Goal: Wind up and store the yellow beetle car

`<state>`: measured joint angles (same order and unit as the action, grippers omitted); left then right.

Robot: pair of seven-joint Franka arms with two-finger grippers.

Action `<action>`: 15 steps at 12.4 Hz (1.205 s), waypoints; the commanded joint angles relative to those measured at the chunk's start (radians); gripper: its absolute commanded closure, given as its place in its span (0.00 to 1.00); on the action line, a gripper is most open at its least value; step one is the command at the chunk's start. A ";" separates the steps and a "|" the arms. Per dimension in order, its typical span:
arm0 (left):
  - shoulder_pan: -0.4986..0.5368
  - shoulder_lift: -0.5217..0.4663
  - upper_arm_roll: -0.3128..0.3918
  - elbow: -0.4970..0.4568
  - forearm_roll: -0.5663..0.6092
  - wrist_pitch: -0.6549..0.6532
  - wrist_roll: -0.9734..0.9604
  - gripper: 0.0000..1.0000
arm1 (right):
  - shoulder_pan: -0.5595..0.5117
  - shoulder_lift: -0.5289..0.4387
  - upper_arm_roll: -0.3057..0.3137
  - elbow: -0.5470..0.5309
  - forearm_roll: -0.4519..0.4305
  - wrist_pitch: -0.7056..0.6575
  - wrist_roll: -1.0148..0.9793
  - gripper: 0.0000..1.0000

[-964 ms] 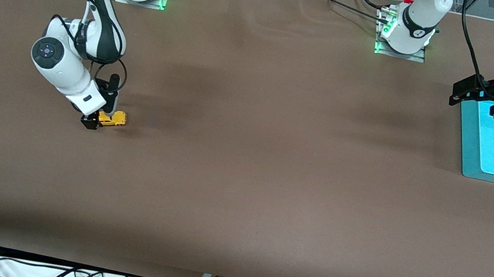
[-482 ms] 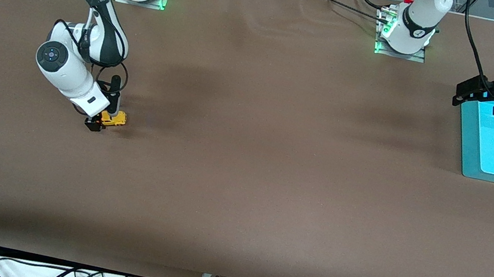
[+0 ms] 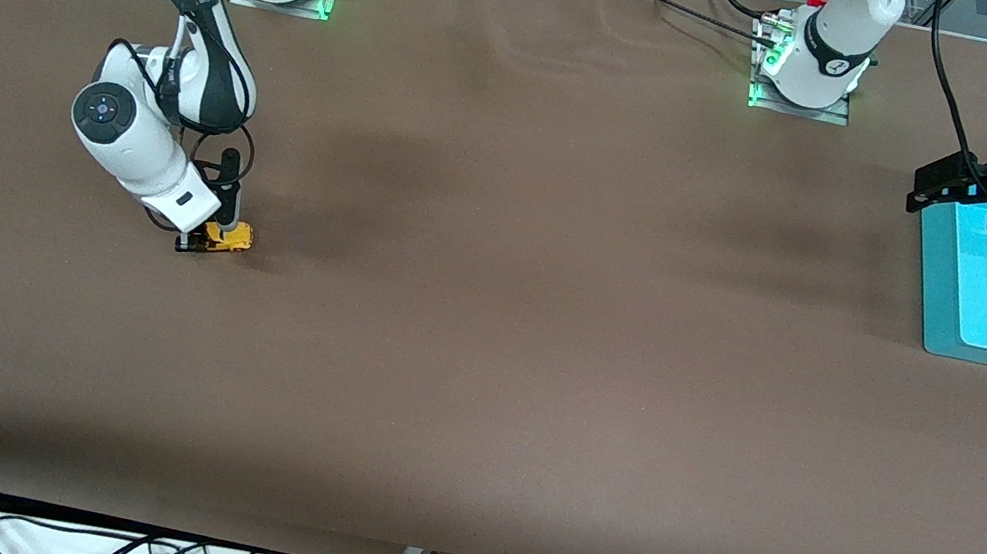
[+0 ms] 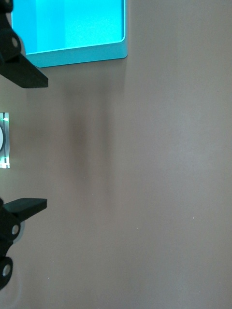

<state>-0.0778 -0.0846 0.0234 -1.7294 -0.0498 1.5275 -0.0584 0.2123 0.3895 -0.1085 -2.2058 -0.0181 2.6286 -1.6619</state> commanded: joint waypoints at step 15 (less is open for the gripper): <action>0.010 -0.001 -0.003 0.017 -0.022 -0.021 0.000 0.00 | -0.144 0.034 -0.004 -0.005 0.018 -0.016 0.050 0.86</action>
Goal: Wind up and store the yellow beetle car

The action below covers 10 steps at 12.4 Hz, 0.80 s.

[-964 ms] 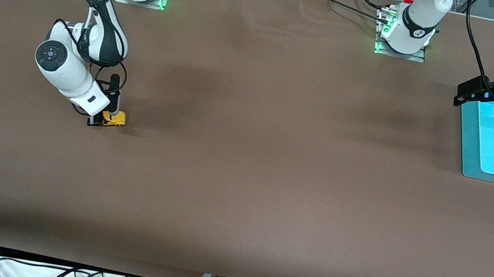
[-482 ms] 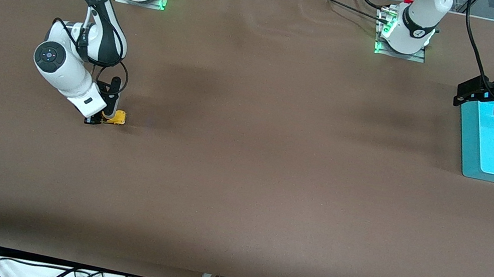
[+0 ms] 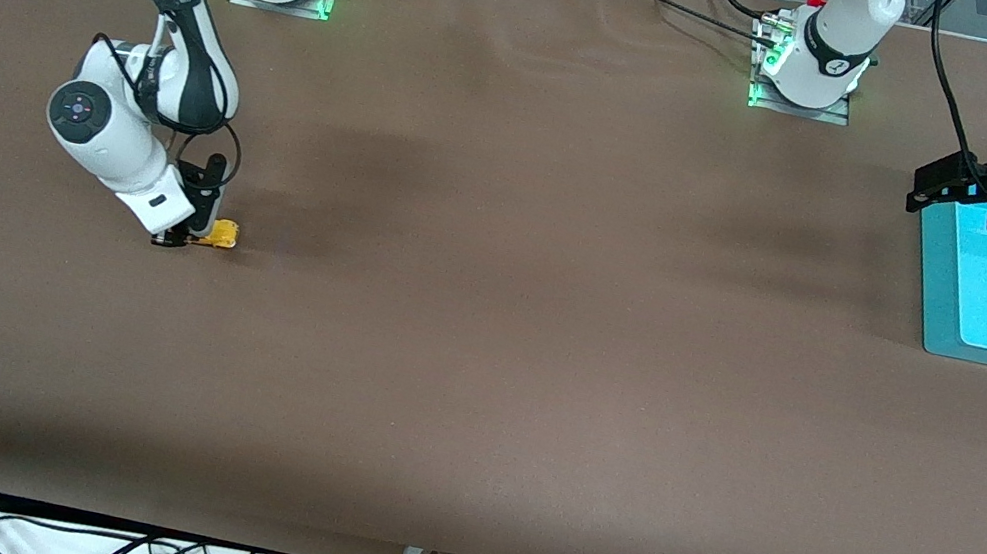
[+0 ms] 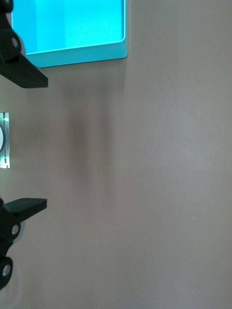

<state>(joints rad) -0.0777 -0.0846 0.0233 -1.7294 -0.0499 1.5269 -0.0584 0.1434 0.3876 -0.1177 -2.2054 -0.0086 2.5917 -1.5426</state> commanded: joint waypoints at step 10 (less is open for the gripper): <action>0.010 -0.001 -0.003 0.017 -0.022 -0.021 0.002 0.00 | -0.208 0.053 0.007 0.013 0.007 0.050 -0.221 0.78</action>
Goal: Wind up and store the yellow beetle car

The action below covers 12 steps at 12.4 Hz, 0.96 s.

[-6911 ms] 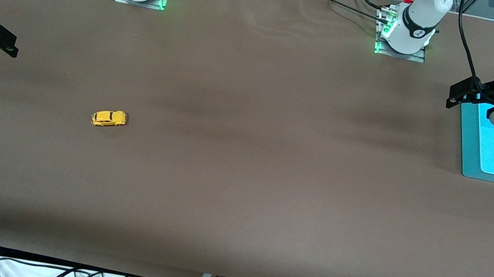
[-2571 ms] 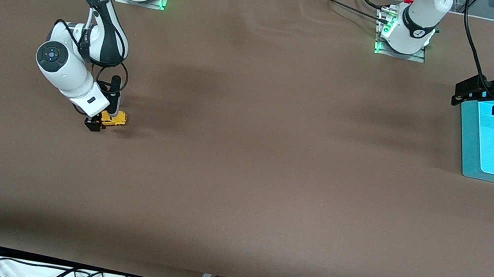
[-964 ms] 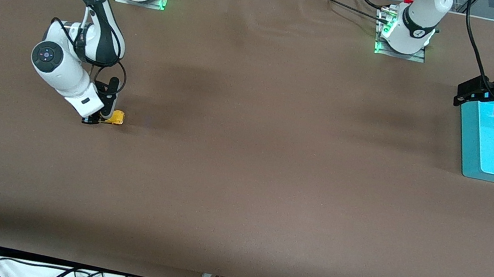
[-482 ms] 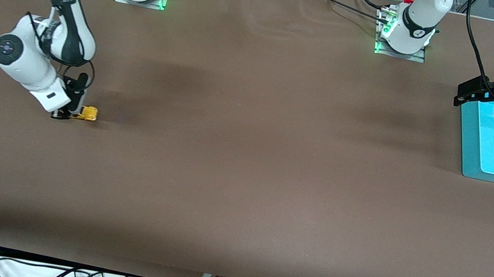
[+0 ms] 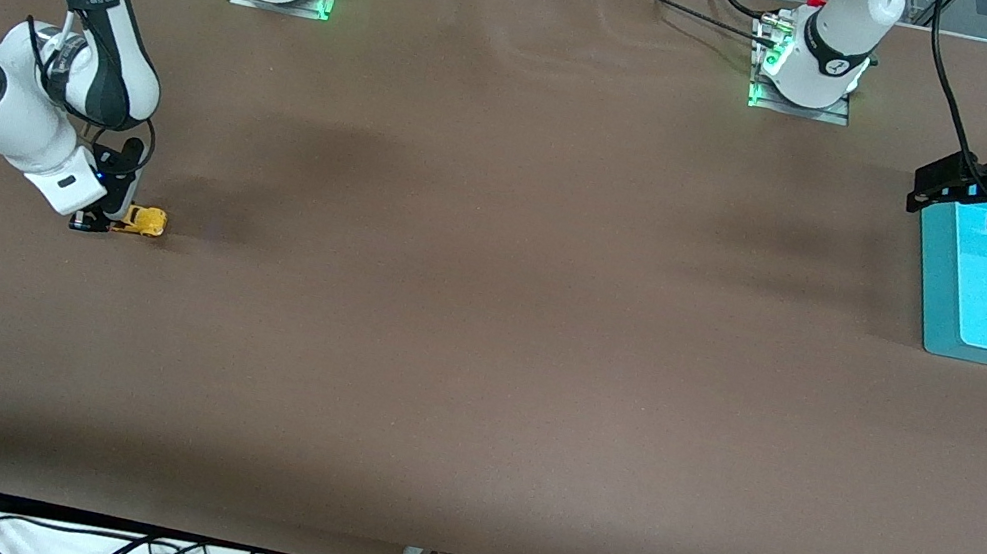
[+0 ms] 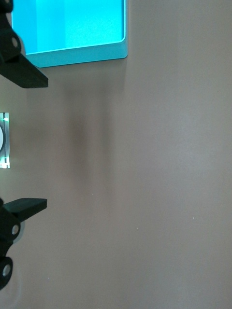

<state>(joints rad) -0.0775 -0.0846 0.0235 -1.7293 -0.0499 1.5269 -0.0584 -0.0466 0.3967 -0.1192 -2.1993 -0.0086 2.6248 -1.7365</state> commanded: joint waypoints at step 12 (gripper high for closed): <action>0.016 0.000 0.001 0.014 -0.022 -0.027 -0.003 0.00 | -0.010 -0.039 0.056 0.185 0.051 -0.267 -0.015 0.01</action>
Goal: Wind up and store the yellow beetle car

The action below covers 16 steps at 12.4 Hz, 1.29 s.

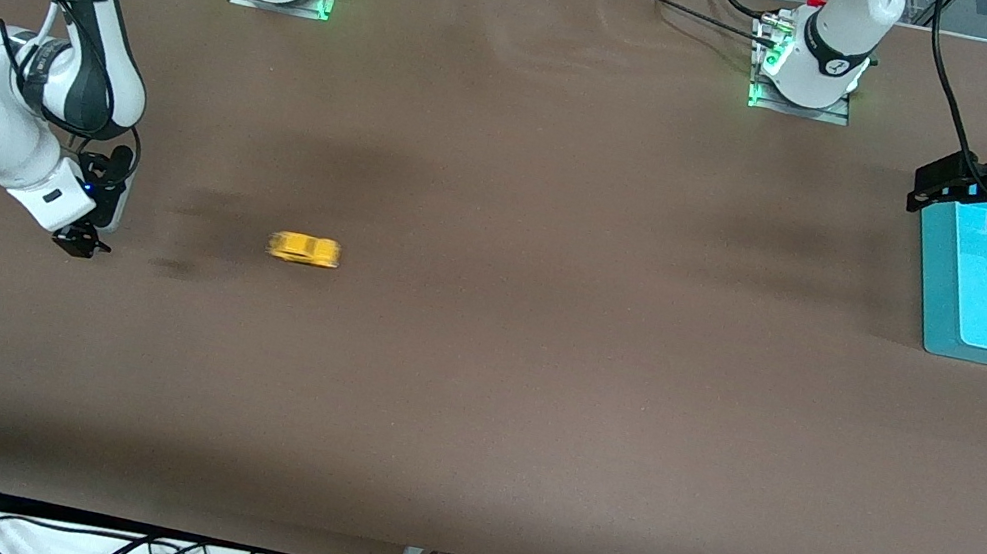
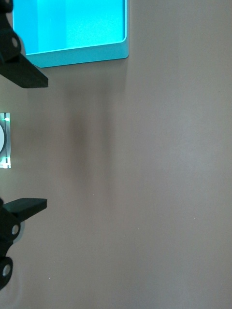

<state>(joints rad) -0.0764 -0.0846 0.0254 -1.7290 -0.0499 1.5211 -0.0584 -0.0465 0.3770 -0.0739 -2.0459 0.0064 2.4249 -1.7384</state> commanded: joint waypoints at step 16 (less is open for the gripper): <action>0.081 -0.027 -0.008 -0.275 0.007 0.175 0.009 0.00 | -0.004 -0.102 0.106 0.429 0.136 -0.590 0.928 0.01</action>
<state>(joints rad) -0.0186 -0.0706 0.0269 -1.8973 -0.0497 1.6099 -0.0594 -0.0436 0.3092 0.0178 -1.6179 0.1365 1.8782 -0.9314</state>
